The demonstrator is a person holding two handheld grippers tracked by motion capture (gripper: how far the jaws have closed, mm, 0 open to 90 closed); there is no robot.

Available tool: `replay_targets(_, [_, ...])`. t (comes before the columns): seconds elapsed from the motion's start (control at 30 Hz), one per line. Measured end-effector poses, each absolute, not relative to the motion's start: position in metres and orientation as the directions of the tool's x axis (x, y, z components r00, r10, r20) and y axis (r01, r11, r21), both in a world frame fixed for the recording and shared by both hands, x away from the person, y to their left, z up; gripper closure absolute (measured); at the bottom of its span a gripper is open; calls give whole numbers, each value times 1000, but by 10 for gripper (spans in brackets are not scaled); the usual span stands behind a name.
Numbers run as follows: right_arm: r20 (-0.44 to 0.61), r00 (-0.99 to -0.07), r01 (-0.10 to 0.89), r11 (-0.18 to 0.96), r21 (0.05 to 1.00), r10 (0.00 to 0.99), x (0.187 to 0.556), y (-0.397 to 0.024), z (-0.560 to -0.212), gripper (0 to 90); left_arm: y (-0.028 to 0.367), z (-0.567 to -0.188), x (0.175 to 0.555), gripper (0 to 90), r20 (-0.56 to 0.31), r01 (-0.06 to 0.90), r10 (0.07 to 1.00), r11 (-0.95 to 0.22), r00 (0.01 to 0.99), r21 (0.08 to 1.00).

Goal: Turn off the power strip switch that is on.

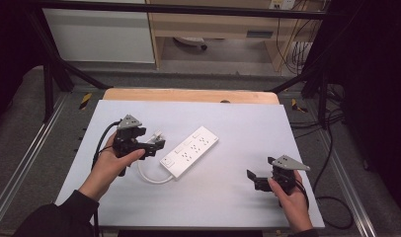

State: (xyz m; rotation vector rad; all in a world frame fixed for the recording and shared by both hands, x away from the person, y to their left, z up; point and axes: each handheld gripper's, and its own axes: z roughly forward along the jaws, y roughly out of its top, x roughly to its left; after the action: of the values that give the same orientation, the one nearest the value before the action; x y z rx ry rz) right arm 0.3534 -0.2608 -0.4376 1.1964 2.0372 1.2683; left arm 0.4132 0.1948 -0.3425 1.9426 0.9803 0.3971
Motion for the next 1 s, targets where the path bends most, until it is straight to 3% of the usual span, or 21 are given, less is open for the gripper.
replay_targets(1.0, [67,-524,436,200,877,849,354,-259,-439,30,179,-350,444,122,-101,517,769,-321,632,793])
